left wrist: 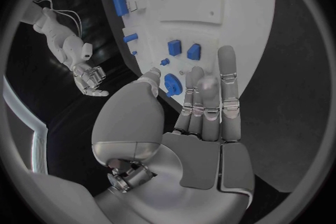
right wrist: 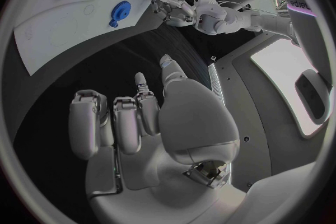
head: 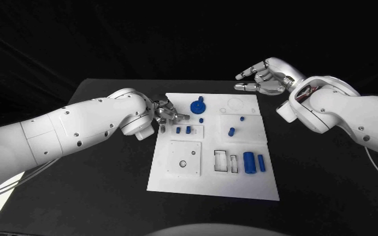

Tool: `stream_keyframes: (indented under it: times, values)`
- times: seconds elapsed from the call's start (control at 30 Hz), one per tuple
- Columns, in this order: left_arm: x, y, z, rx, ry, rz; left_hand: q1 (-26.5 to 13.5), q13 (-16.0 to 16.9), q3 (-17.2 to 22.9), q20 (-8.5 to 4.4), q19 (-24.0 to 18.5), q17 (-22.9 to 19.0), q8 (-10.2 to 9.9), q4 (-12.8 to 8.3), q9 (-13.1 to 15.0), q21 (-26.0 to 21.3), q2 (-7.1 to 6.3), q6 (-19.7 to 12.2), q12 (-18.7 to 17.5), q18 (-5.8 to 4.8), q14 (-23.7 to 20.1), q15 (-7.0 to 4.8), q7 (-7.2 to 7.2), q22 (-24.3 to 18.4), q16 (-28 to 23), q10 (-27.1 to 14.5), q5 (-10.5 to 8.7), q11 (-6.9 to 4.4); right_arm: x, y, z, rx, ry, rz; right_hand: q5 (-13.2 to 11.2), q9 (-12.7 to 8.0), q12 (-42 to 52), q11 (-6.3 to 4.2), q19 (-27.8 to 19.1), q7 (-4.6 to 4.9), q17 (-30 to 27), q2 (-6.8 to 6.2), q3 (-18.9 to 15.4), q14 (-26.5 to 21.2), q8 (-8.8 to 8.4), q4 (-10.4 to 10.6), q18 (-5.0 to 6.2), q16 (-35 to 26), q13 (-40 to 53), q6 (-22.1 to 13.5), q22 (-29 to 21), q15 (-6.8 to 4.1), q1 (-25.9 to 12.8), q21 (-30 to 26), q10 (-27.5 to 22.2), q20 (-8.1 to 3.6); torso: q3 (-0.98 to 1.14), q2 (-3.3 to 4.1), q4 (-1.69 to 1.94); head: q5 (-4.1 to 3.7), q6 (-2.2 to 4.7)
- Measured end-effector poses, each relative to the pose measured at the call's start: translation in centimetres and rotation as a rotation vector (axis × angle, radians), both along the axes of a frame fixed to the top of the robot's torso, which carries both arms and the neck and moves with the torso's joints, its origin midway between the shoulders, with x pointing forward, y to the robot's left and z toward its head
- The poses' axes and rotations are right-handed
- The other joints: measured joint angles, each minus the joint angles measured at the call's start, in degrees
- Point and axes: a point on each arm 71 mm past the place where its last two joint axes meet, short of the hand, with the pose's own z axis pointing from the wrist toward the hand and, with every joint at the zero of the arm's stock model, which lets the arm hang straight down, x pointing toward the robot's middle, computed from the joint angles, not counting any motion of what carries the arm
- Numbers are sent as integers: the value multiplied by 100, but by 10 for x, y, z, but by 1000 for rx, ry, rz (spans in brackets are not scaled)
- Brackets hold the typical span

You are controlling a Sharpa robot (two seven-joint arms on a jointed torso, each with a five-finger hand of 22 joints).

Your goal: Assemble the parts on the task board

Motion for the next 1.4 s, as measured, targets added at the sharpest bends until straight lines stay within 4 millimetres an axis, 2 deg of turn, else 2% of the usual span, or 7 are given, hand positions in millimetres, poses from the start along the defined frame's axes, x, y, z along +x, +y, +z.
stream_keyframes:
  times: [0.13,0.23,0.4,0.63,0.8,1.03,1.4]
  values:
    - [2,-4,5,-110,-49,-11,296,-397,-234,239,-402,-987,-116,2,-242,-817,-48,-374,-392,-1,-826,277,256,-572,-1117,-596,19,273,0,-1,-1,-1,2,-2,0,0,0,0,0,0,0,0,0,0,0,0,0,0,0,0,0,0,0,0,0,0,-1,0,-1,-14,8]
    - [4,-8,9,-164,-107,-31,915,-581,-108,324,-334,-1154,-116,-139,-379,-1028,40,-384,-424,-1,-850,286,266,-773,-1212,-635,19,298,0,-1,-1,-2,3,-3,0,0,0,0,0,0,0,0,0,0,0,0,0,0,0,0,0,0,0,0,0,0,-2,-1,-1,-23,16]
    - [8,-18,15,-182,-212,-81,1849,-907,266,241,97,-1216,-155,-490,-645,-1051,110,-273,-588,88,-518,201,227,-878,-1027,-603,-86,266,1,-1,-2,-1,6,-3,0,0,0,-12,0,0,-1,0,0,0,0,0,0,0,0,0,0,0,0,0,-12,0,-3,-1,-1,-46,54]
    - [10,-45,18,-110,-365,-220,2391,-1866,934,21,975,860,-803,-666,-1526,-324,-178,487,-1255,88,841,43,81,-449,1285,-218,-254,91,1,0,-3,1,9,-1,0,0,0,-20,0,0,-1,0,0,0,0,0,0,0,0,0,0,0,0,0,-20,0,-7,5,-7,-88,103]
    - [10,-61,15,-35,-447,-313,2279,-2437,1127,-11,1476,1802,-1221,-659,-1954,1139,-361,825,-1750,-98,1239,21,27,939,2133,12,-254,83,1,1,-4,2,11,1,0,0,0,-20,0,0,-1,0,0,0,0,0,0,0,0,0,0,0,0,0,-20,0,-5,9,-12,-106,120]
    - [12,-73,7,62,-504,-390,2168,-3014,1224,-35,1596,1993,-1675,-709,-2360,1750,-472,1169,-2265,-171,1269,-8,-8,1540,2339,324,-254,66,0,2,-5,2,12,3,0,-1,0,-20,0,0,-1,1,0,0,0,0,0,0,0,0,0,0,1,0,-20,0,-3,11,-11,-127,123]
    - [12,-82,0,137,-521,-438,2168,-3235,1292,-34,1596,1822,-1826,-777,-2489,1847,-472,1320,-2472,-183,1269,-8,1,1652,2299,403,-254,85,0,3,-5,3,12,6,0,-1,0,-20,0,0,-2,23,0,0,0,0,0,0,0,0,1,0,23,0,-20,0,1,7,-6,-137,102]
